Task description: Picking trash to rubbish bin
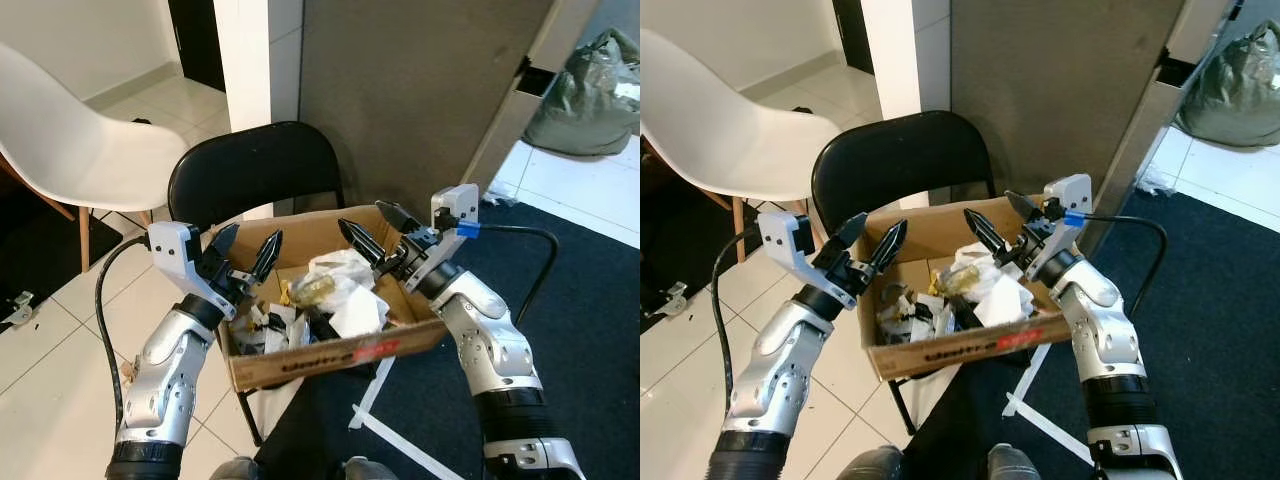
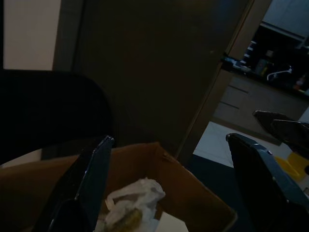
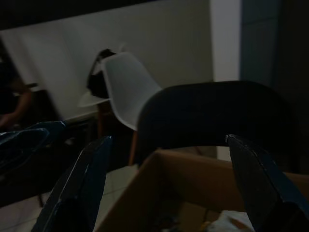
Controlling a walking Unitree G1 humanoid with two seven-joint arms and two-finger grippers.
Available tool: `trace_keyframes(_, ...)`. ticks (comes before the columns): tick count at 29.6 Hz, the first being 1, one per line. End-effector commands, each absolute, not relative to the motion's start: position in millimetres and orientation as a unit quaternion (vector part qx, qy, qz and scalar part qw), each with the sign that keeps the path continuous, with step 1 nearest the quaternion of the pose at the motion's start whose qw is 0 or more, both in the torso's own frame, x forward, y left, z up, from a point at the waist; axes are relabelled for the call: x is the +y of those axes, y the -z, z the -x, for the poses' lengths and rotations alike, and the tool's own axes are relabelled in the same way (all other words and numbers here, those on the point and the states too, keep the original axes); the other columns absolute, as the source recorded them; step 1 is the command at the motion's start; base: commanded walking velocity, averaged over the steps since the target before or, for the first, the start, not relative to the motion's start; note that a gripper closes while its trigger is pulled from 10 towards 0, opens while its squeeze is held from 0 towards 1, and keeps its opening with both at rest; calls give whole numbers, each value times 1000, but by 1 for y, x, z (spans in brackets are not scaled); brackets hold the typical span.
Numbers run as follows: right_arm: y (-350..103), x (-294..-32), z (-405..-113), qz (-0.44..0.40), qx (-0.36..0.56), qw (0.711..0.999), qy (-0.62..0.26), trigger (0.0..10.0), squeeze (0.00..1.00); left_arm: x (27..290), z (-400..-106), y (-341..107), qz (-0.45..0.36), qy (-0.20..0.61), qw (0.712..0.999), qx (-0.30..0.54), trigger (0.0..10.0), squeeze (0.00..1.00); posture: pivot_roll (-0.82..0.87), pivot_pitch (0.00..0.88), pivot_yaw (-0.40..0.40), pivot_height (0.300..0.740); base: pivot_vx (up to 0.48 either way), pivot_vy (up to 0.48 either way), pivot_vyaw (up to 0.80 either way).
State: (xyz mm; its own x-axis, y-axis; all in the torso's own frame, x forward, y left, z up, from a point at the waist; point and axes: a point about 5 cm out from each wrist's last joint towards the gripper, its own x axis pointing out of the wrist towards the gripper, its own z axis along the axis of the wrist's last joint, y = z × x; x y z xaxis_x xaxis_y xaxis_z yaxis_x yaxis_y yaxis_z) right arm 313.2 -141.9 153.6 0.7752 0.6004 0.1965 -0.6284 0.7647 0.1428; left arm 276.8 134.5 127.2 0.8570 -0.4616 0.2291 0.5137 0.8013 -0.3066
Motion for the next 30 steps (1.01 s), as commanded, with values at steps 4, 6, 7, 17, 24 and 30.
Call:
trace_keyframes(4, -153, -141, -314, -99, -69, 935, -333, 10000, 0, 133, -276, -126, 181, 259, 947, -63, 10000, 0, 11, 0, -23, 740, -394, 0, 0)
trace_keyframes(6, -153, -141, -314, -96, -68, 935, -335, 10000, 0, 133, -276, -126, 183, 260, 946, -63, 10000, 0, 11, 0, -23, 740, -392, 0, 0)
trace_keyframes(7, -153, -141, -314, -96, -68, 935, -335, 10000, 0, 133, -276, -126, 183, 260, 946, -63, 10000, 0, 11, 0, -23, 740, -390, 0, 0)
trace_keyframes(17, -151, -140, -312, -79, -68, 938, -332, 10000, 0, 132, -275, -124, 180, 258, 948, -58, 10000, 0, 12, 0, -32, 740, -391, 0, 0)
trace_keyframes(24, -150, -140, -312, -79, -67, 937, -334, 10000, 0, 131, -275, -122, 183, 258, 947, -57, 10000, 0, 13, 0, -35, 740, -391, 0, 0)
trace_keyframes(30, -150, -140, -312, -78, -66, 936, -336, 10000, 0, 131, -275, -122, 185, 259, 946, -56, 10000, 0, 13, 0, -35, 740, -390, 0, 0)
